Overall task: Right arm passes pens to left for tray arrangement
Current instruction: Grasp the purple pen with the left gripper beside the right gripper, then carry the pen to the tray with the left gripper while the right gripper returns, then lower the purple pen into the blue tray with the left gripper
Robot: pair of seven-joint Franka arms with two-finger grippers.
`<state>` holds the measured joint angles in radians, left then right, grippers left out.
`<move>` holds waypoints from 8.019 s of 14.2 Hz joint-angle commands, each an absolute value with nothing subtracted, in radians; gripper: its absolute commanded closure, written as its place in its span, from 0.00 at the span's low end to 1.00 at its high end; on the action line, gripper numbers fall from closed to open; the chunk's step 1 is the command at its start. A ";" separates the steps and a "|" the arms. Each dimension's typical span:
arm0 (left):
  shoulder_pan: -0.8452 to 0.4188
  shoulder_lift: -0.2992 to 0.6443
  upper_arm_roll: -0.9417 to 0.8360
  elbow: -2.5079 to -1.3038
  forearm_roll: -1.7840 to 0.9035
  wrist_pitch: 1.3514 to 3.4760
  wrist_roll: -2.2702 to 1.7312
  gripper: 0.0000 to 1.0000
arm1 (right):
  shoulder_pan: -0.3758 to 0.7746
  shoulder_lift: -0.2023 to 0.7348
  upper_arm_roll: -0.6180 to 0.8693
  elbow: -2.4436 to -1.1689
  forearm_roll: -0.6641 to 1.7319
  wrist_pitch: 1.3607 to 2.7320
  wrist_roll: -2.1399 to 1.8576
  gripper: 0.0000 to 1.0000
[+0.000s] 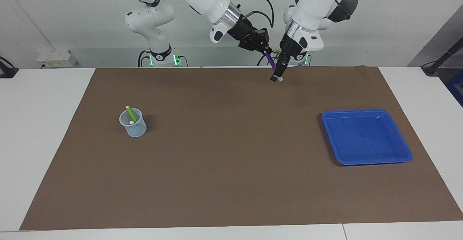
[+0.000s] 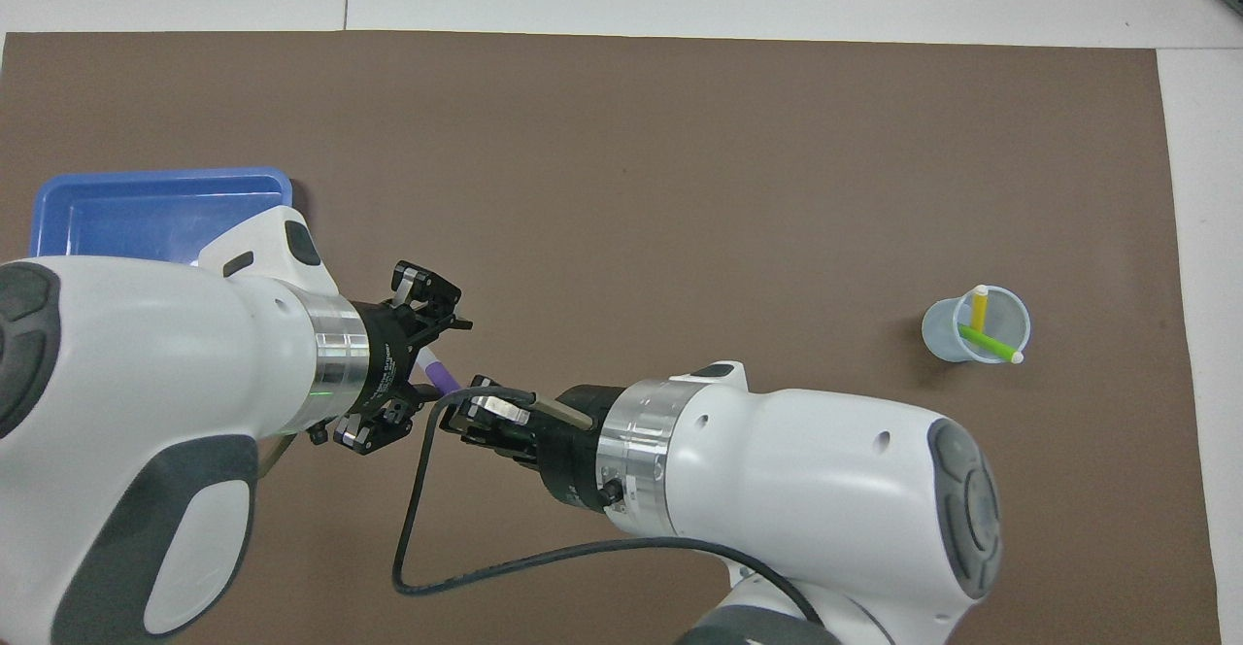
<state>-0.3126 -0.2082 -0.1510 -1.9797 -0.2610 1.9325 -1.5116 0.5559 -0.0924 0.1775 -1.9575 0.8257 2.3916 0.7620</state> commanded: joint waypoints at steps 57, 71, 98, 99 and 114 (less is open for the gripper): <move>-0.249 -0.221 -0.133 -1.979 -0.258 1.892 -1.376 0.95 | 0.320 -0.141 0.169 -1.881 0.361 1.871 0.542 0.00; 0.010 -0.229 -0.132 -1.976 -0.196 1.839 -0.823 0.96 | -0.030 -0.190 0.169 -1.991 0.074 1.809 -0.093 0.00; 0.216 -0.154 -0.133 -2.146 -0.083 2.058 0.041 1.00 | -0.173 0.040 0.172 -2.075 0.009 2.212 -0.324 0.32; 0.216 -0.117 -0.133 -2.141 -0.066 2.094 0.043 1.00 | -0.175 0.041 0.172 -2.077 0.009 2.212 -0.325 0.33; 0.207 0.190 -0.133 -2.033 -0.020 2.325 0.040 1.00 | -0.205 0.049 0.172 -2.135 0.008 2.246 -0.374 0.45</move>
